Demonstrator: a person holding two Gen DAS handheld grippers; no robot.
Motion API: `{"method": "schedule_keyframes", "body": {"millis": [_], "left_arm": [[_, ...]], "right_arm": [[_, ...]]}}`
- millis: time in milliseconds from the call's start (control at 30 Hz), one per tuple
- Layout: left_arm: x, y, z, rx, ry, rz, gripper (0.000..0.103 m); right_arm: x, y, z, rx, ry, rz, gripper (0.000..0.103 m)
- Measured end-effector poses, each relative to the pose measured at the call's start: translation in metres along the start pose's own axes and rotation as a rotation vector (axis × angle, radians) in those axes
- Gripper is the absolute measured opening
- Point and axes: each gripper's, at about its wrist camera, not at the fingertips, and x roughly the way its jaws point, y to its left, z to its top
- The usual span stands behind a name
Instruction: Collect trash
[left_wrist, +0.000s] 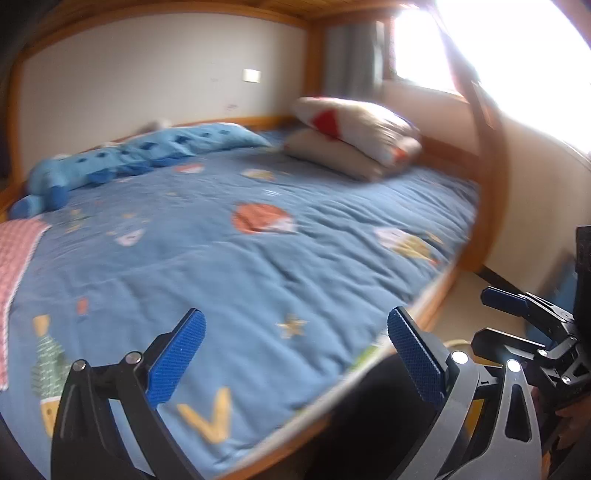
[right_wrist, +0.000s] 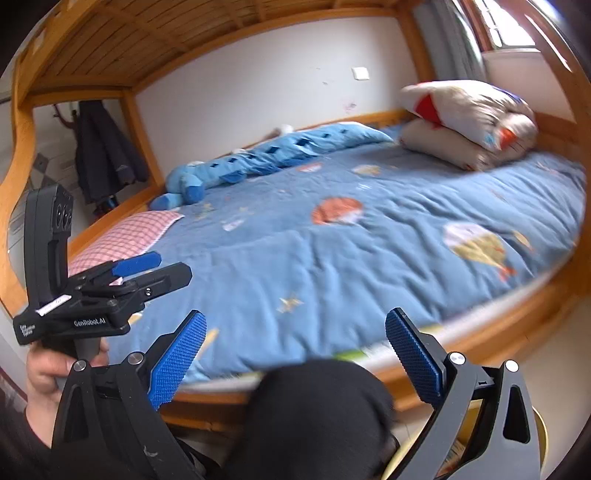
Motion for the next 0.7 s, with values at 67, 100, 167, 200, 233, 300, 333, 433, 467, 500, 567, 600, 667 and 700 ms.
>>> {"method": "schedule_keyframes", "body": {"millis": [67, 100, 167, 200, 233, 300, 333, 433, 467, 500, 567, 600, 667, 700], "left_arm": [[-0.008, 0.019, -0.001, -0.036, -0.016, 0.041, 0.099], [-0.013, 0.029, -0.002, -0.064, -0.022, 0.057, 0.099], [-0.023, 0.047, -0.004, -0.117, -0.035, 0.064, 0.099], [-0.029, 0.057, -0.006, -0.141, -0.046, 0.079, 0.099], [-0.034, 0.064, -0.007, -0.152, -0.056, 0.099, 0.099], [-0.044, 0.078, -0.008, -0.165, -0.075, 0.155, 0.099], [-0.049, 0.084, -0.009, -0.172, -0.083, 0.181, 0.099], [-0.062, 0.101, -0.011, -0.211, -0.093, 0.221, 0.099], [-0.066, 0.106, -0.012, -0.221, -0.099, 0.232, 0.099], [-0.07, 0.112, -0.013, -0.232, -0.111, 0.255, 0.099], [-0.076, 0.121, -0.013, -0.245, -0.123, 0.297, 0.099], [-0.08, 0.126, -0.013, -0.253, -0.128, 0.325, 0.099], [-0.088, 0.134, -0.012, -0.256, -0.135, 0.376, 0.099], [-0.092, 0.136, -0.012, -0.253, -0.137, 0.4, 0.099]], "right_arm": [[0.011, 0.018, 0.008, -0.031, -0.017, 0.025, 0.094], [0.016, 0.026, 0.01, -0.048, -0.023, 0.032, 0.094], [0.027, 0.046, 0.017, -0.09, -0.029, 0.045, 0.094], [0.033, 0.055, 0.019, -0.108, -0.028, 0.059, 0.094], [0.035, 0.061, 0.02, -0.117, -0.028, 0.074, 0.094], [0.044, 0.076, 0.025, -0.132, -0.033, 0.111, 0.094], [0.047, 0.082, 0.027, -0.138, -0.036, 0.124, 0.094], [0.057, 0.104, 0.033, -0.165, -0.052, 0.153, 0.094], [0.059, 0.109, 0.034, -0.173, -0.06, 0.153, 0.094], [0.061, 0.112, 0.035, -0.175, -0.065, 0.157, 0.094], [0.067, 0.122, 0.038, -0.17, -0.066, 0.18, 0.095], [0.07, 0.125, 0.04, -0.165, -0.065, 0.186, 0.094], [0.076, 0.131, 0.043, -0.161, -0.068, 0.207, 0.094], [0.078, 0.133, 0.044, -0.163, -0.068, 0.211, 0.094]]}}
